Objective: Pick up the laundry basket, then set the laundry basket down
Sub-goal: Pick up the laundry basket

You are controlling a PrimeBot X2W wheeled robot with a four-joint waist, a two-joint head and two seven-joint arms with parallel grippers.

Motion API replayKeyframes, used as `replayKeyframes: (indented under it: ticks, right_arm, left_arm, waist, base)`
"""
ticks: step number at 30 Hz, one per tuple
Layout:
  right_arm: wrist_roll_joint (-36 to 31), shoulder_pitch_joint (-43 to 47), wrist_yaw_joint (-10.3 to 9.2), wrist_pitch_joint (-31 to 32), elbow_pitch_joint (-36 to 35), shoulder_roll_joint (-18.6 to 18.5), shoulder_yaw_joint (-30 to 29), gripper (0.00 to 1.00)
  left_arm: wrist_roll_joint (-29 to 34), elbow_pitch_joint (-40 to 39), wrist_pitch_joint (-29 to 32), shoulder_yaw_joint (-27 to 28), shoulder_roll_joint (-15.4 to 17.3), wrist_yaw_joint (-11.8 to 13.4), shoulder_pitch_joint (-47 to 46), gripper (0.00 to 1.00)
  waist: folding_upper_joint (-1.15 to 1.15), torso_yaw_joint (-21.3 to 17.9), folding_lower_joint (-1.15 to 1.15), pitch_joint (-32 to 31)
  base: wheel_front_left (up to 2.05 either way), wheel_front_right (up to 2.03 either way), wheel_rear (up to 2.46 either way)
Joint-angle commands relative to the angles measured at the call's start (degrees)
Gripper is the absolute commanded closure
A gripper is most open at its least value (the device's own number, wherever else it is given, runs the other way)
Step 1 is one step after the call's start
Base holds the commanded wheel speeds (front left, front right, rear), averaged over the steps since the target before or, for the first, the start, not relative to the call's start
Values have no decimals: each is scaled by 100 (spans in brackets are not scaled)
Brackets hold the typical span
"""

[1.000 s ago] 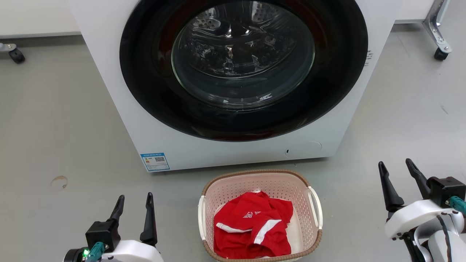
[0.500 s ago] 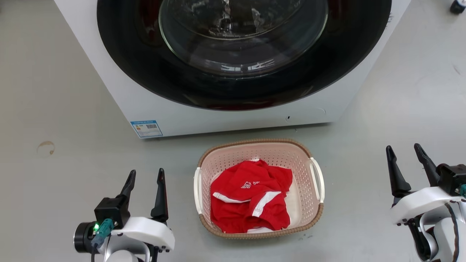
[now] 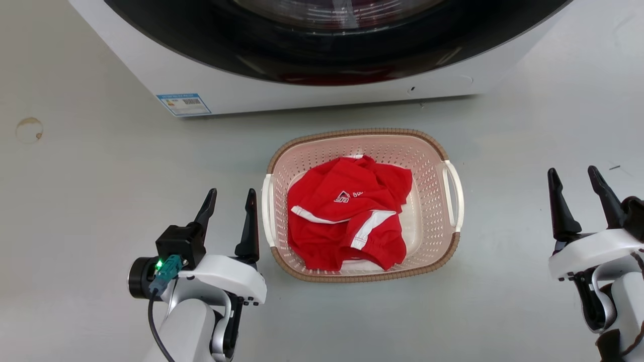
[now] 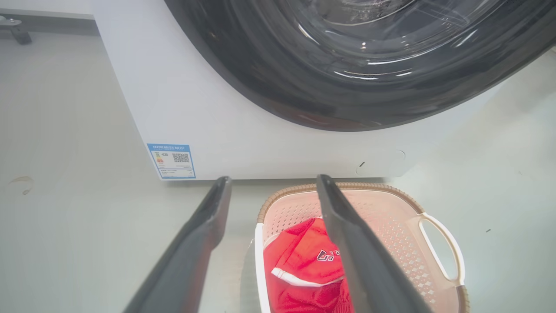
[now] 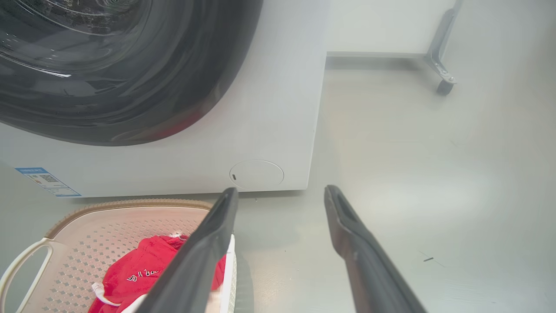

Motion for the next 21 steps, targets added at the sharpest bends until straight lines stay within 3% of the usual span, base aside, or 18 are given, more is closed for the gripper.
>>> replayKeyframes:
  ticks: [1,21]
  right_arm:
    - [73,-102,25,-84,-100,-134,110,0]
    - [561,-452,25,-84,155,-267,567,0]
  left_arm:
    - [-61,-63,-60,105,71,37,-148,0]
    - [-559,657,-60,-680,71,-89,-937,0]
  waist:
    - [0,27,0,269]
    - [0,236,0,1473]
  base:
    - [0,0,0]
    - [0,0,0]
